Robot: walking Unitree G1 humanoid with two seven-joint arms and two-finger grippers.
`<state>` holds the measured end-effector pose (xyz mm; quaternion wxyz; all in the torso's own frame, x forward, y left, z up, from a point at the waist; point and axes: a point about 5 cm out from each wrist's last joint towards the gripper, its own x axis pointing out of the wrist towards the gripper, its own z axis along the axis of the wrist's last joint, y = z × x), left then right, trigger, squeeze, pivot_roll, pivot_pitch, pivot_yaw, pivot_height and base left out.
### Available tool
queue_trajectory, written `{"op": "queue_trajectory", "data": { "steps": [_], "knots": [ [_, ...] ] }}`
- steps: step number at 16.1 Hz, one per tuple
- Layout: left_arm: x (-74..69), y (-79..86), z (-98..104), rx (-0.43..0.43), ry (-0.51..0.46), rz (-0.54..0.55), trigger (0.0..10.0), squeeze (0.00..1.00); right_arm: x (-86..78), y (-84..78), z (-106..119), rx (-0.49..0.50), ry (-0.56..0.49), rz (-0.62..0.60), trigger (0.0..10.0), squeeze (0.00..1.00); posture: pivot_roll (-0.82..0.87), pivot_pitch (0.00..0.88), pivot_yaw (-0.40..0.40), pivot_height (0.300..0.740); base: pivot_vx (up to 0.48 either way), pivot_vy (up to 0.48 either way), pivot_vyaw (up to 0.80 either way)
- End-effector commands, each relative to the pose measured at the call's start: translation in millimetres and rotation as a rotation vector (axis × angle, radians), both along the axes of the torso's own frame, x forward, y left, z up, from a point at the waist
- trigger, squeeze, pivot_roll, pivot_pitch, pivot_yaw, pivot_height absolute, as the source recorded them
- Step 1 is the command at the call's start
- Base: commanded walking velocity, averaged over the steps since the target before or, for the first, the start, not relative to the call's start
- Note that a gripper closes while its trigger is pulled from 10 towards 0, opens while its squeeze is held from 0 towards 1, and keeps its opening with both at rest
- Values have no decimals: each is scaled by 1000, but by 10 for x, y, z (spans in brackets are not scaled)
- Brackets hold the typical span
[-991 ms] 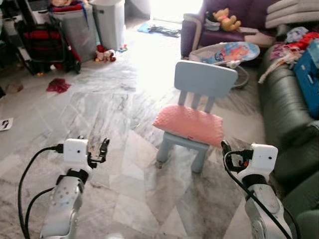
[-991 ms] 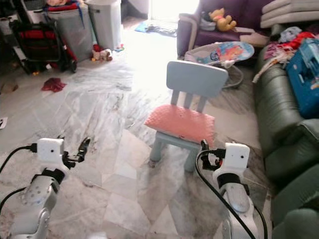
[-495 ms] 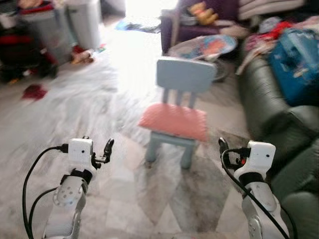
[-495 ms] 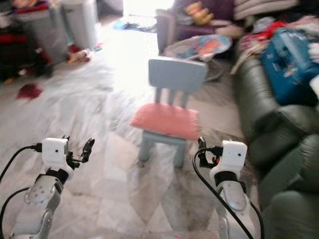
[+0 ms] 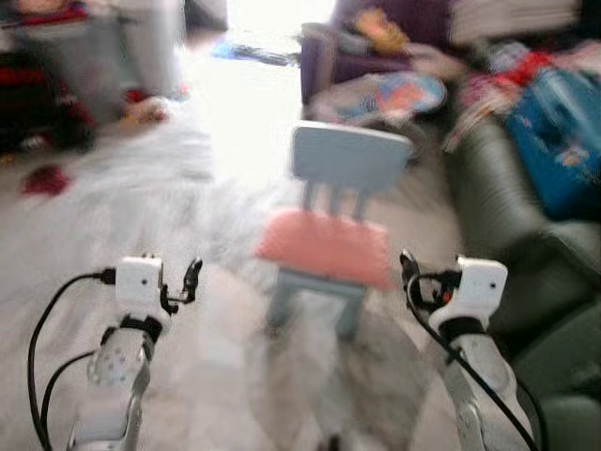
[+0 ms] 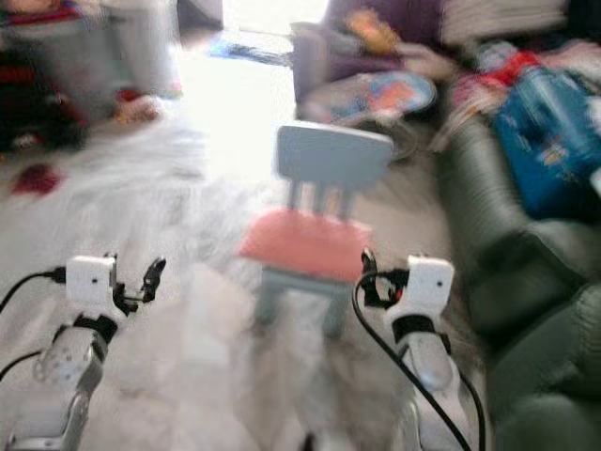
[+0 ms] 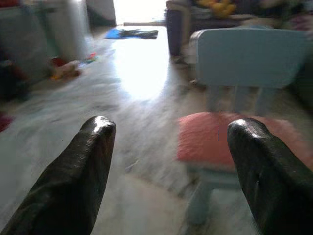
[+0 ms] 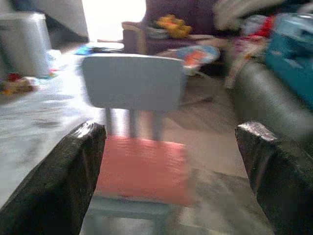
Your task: Move the pillow to the sofa
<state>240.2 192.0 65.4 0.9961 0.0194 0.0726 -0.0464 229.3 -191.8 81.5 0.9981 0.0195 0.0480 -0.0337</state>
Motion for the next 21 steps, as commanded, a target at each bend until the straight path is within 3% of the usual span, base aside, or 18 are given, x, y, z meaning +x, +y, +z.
{"op": "queue_trajectory", "data": {
  "steps": [1, 11, 17, 21],
  "knots": [
    [27, -69, 42, 4, -18, -30, 10000, 0, -6, -56, -3, -6, 6, -23, 10000, 0, -31, 0, -31, 740, 345, 0, -475],
    [44, -81, 39, 10, -14, -38, 10000, 0, 6, -46, -13, -7, 13, -13, 10000, 0, -31, 0, -30, 740, 348, 0, -612],
    [47, -56, 12, -9, 9, -10, 10000, 0, 6, -33, -22, -2, 17, -5, 10000, 0, -33, 0, -30, 740, 377, 218, 0],
    [61, -61, 22, 8, -1, -11, 10000, 0, 18, -2, -26, -25, 20, 31, 10000, 0, -31, 0, -30, 740, 0, 188, 794]
  ]
}}
